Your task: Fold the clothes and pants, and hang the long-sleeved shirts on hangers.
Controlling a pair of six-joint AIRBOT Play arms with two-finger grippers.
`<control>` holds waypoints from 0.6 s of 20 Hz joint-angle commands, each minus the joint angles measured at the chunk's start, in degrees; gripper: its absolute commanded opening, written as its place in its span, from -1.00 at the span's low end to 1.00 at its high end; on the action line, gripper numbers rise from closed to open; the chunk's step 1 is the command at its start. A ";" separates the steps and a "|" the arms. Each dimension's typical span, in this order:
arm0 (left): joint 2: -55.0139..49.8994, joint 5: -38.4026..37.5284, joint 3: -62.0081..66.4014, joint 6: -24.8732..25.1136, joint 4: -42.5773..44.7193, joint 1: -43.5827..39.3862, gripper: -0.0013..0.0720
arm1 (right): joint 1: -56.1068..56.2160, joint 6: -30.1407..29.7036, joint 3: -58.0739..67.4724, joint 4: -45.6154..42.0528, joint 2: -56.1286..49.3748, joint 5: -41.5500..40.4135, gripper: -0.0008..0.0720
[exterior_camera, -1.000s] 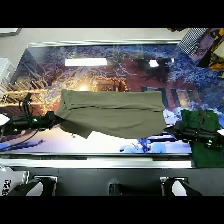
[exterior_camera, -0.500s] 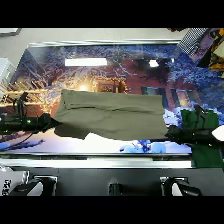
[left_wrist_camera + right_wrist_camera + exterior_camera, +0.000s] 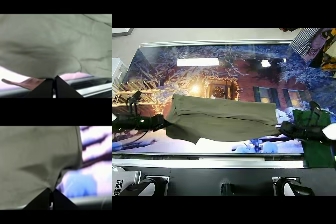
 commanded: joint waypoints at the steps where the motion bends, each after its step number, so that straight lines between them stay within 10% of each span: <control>1: -11.69 3.45 6.19 5.64 -0.79 -0.66 -0.92 | 0.07 -8.04 3.63 3.61 -12.87 -10.03 -0.90; 12: -45.51 -0.66 42.40 7.13 -0.79 -3.04 -0.92 | 5.66 -8.15 22.71 2.56 -36.92 -16.39 -0.90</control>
